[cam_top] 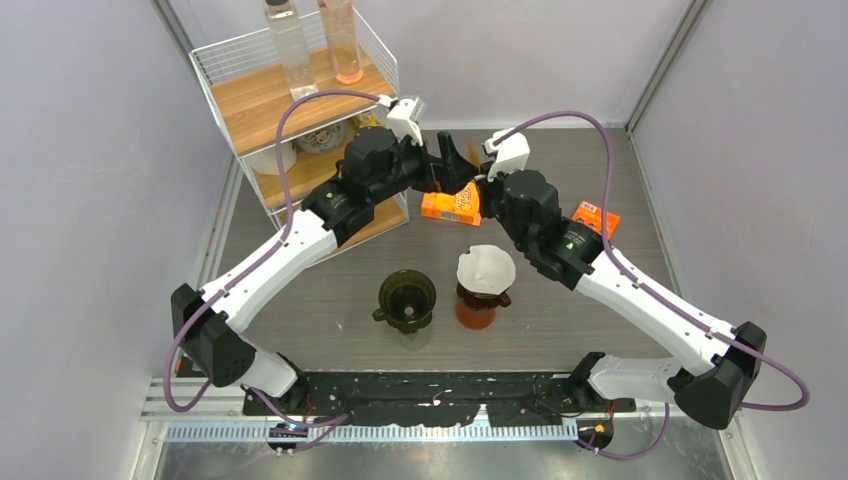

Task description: Place the coffee filter in the dripper

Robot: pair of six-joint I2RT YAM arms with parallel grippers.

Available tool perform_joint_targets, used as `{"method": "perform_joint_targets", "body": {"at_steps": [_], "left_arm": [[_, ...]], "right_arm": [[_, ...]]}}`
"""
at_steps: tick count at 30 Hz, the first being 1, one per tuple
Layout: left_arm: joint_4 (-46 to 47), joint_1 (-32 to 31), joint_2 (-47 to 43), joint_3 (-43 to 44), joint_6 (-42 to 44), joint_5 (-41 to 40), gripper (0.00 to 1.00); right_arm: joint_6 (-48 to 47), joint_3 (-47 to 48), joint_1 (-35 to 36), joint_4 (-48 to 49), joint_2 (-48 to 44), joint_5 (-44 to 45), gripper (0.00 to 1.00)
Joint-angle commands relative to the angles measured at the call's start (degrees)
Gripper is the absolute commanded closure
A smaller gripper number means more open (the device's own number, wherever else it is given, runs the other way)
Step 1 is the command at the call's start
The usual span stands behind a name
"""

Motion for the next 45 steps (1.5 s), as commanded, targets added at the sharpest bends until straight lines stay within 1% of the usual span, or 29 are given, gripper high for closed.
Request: {"method": "perform_joint_targets", "body": {"at_steps": [1, 10, 13, 18, 24, 33, 36, 38, 40, 42, 44, 45], "left_arm": [[-0.6, -0.3, -1.2, 0.9, 2.8, -3.9, 0.0], [-1.7, -1.0, -1.4, 0.4, 4.4, -7.6, 0.0], [-2.7, -2.2, -1.3, 0.8, 5.7, -13.7, 0.01], [-3.5, -4.1, -0.3, 2.5, 7.0, -19.8, 0.0], [-4.1, -5.1, 2.0, 4.7, 6.8, -20.1, 0.01], [-4.9, -5.2, 4.1, 6.7, 5.4, -17.3, 0.3], [-4.9, -5.2, 4.4, 6.8, 5.1, -17.8, 0.38], [-4.7, -5.2, 4.5, 6.8, 4.7, -17.9, 0.46], [-4.7, -5.2, 4.4, 6.8, 4.3, -18.0, 0.6], [-5.5, -5.2, 4.2, 7.1, 3.7, -19.3, 0.72], [-6.4, -5.2, 3.9, 7.0, 3.6, -20.9, 0.79], [-6.9, -5.2, 3.7, 6.9, 3.6, -22.1, 0.8]], "right_arm": [[0.4, 2.4, 0.3, 2.2, -1.8, 0.3, 0.95], [1.5, 2.4, 0.3, 1.5, -2.9, -0.6, 0.95], [1.5, 2.1, 0.3, 2.1, -3.3, 0.3, 0.95], [0.7, 1.8, 0.3, 3.3, -2.9, -1.0, 0.95], [0.3, 2.0, 0.3, 4.0, -1.9, -2.9, 0.95], [0.4, 1.7, 0.3, 5.5, -1.8, 0.7, 0.95], [0.6, 1.6, 0.3, 5.3, -2.0, 0.1, 0.95], [0.7, 1.7, 0.3, 5.3, -1.8, -0.5, 0.95], [0.5, 1.8, 0.3, 5.1, -1.5, -0.4, 0.95], [0.1, 2.0, 0.3, 4.9, -1.1, 0.5, 0.95], [-0.1, 2.5, 0.0, 4.0, -0.7, 2.1, 0.95], [-0.1, 2.6, -0.3, 3.7, -0.6, 2.5, 0.95]]}}
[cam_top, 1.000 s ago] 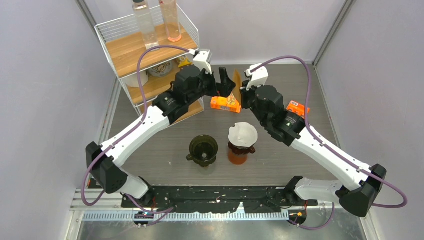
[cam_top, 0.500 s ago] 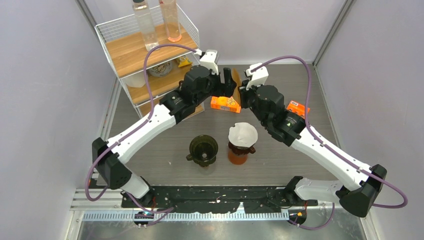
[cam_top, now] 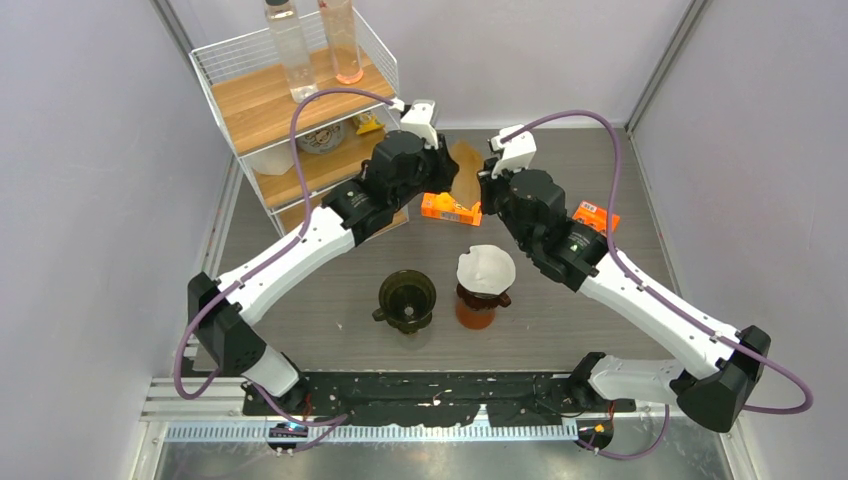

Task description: Place the coffee filter in the dripper

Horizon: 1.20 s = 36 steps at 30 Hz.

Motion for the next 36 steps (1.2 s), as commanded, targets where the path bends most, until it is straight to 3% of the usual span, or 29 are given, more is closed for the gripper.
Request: {"method": "perform_joint_targets", "body": {"at_steps": [1, 9, 25, 36], "left_arm": [[-0.9, -0.2, -0.9, 2.3, -0.4, -4.6, 0.82], [-2.6, -0.3, -3.2, -0.4, 3.4, -6.7, 0.88], [-3.5, -0.2, -6.6, -3.7, 8.2, -5.8, 0.88], [-2.5, -0.2, -6.2, -3.0, 7.8, -1.3, 1.0]], "right_arm": [[-0.5, 2.7, -0.5, 0.9, 0.9, 3.7, 0.95], [-0.7, 2.5, -3.4, -0.5, 0.7, 4.1, 0.95], [-0.6, 2.0, -7.9, -4.2, -0.9, -2.8, 0.95], [2.8, 1.9, -7.9, -3.2, -1.5, -17.2, 0.94]]}}
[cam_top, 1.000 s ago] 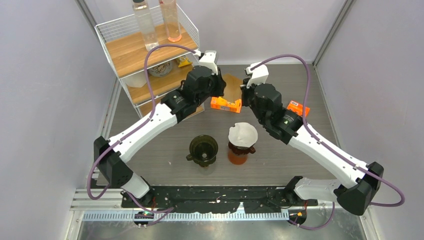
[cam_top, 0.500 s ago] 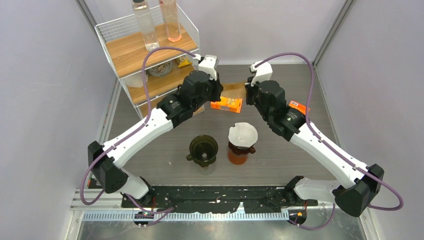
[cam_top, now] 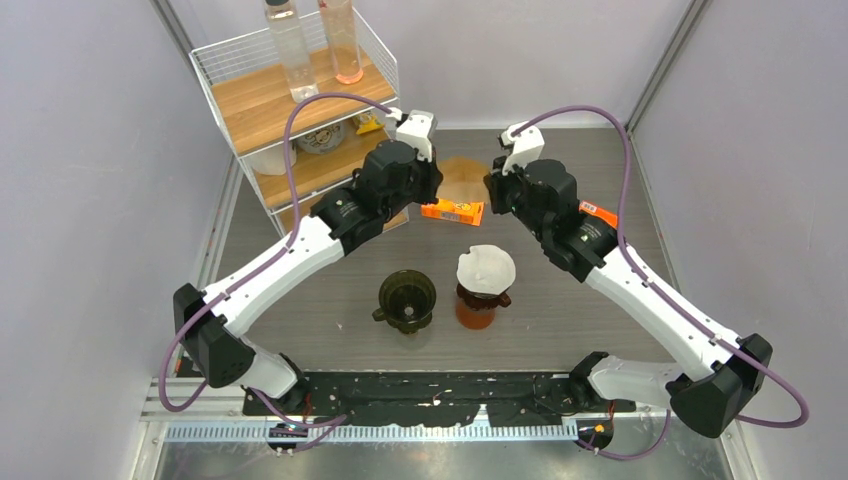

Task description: Place the coffee filter in the dripper

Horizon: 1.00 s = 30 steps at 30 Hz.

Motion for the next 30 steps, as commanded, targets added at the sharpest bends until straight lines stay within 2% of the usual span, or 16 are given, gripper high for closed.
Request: {"method": "perform_joint_targets", "body": {"at_steps": [1, 5, 7, 8, 10, 13, 15, 21, 27, 30], "left_arm": [[1.5, 0.4, -1.7, 0.7, 0.5, 2.5, 1.0], [0.6, 0.4, -1.5, 1.5, 0.5, 2.0, 1.0], [0.4, 0.4, -1.6, 1.4, 0.6, 1.9, 1.0], [0.4, 0.4, -1.7, 1.5, 0.7, 1.8, 1.0], [0.1, 0.4, -1.7, 1.6, 0.8, 1.6, 1.0], [-0.3, 0.4, -1.7, 1.9, 1.0, 1.5, 1.0], [-0.5, 0.4, -1.7, 2.0, 1.1, 1.3, 1.0], [-2.0, 0.4, -0.5, 3.7, 2.4, -0.7, 1.0], [-6.4, 1.2, -0.4, 6.4, 3.3, 0.4, 1.0], [-8.8, 1.8, -2.2, 6.3, 4.2, 3.8, 1.0]], "right_arm": [[2.5, 1.6, -0.3, 2.7, -1.6, -9.0, 0.93], [3.4, 1.4, -0.3, 3.7, -1.8, -11.5, 0.75], [3.6, 1.2, -0.2, 3.9, -2.4, -10.7, 0.56], [3.7, 1.0, -0.3, 4.1, -3.2, -10.6, 0.44], [3.7, 0.1, -0.3, 4.7, -4.6, -10.2, 0.31], [4.5, -2.8, -0.3, 7.3, -7.5, -9.1, 0.01], [5.4, -5.5, -0.3, 9.4, -10.0, -7.1, 0.04], [8.5, -13.0, -0.3, 12.8, -17.4, 1.6, 0.05], [11.2, -16.5, -1.4, 9.2, -21.0, 17.2, 0.05], [13.5, -17.9, -5.4, 6.1, -20.8, 19.2, 0.04]]}}
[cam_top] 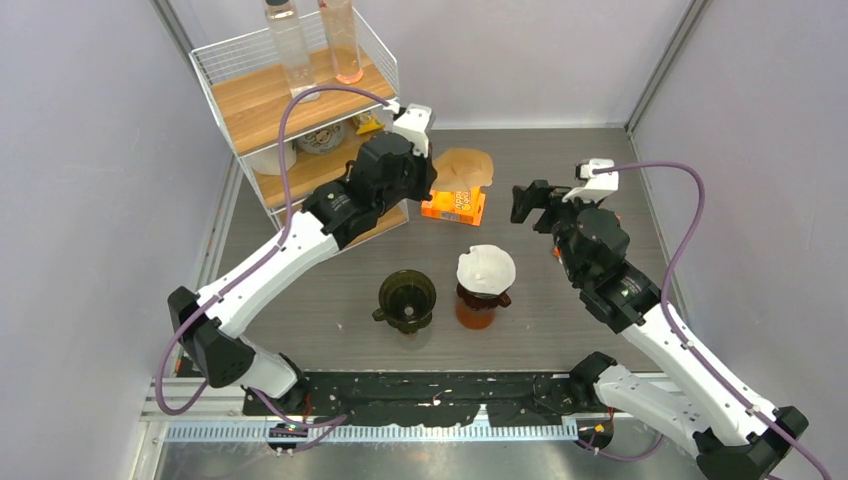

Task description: Place the coffee filter in the dripper

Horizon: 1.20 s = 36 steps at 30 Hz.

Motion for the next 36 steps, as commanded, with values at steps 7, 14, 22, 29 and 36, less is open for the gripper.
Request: {"method": "perform_joint_targets", "body": {"at_steps": [7, 14, 22, 29, 36], "left_arm": [[-12.5, 1.4, -13.6, -5.3, 4.5, 7.9, 1.0], [-24.3, 1.6, -27.5, -12.6, 2.4, 17.5, 1.0], [-28.6, 1.6, -33.4, -18.6, 1.9, 26.8, 1.0], [-32.4, 1.6, -28.8, -19.0, 3.7, 30.7, 1.0], [-32.9, 1.6, -25.8, -18.9, 4.3, 29.5, 1.0]], "right_arm": [[5.9, -4.8, -16.4, -4.3, 0.0, 0.6, 0.05], [4.6, -5.5, -18.8, -3.9, 1.8, -1.2, 0.05], [4.3, -5.6, -19.4, -3.8, 3.1, -3.5, 0.05], [4.5, -5.8, -19.4, -3.9, 2.7, -4.1, 0.05], [4.6, -5.7, -19.4, -3.9, 3.3, -5.1, 0.05]]}}
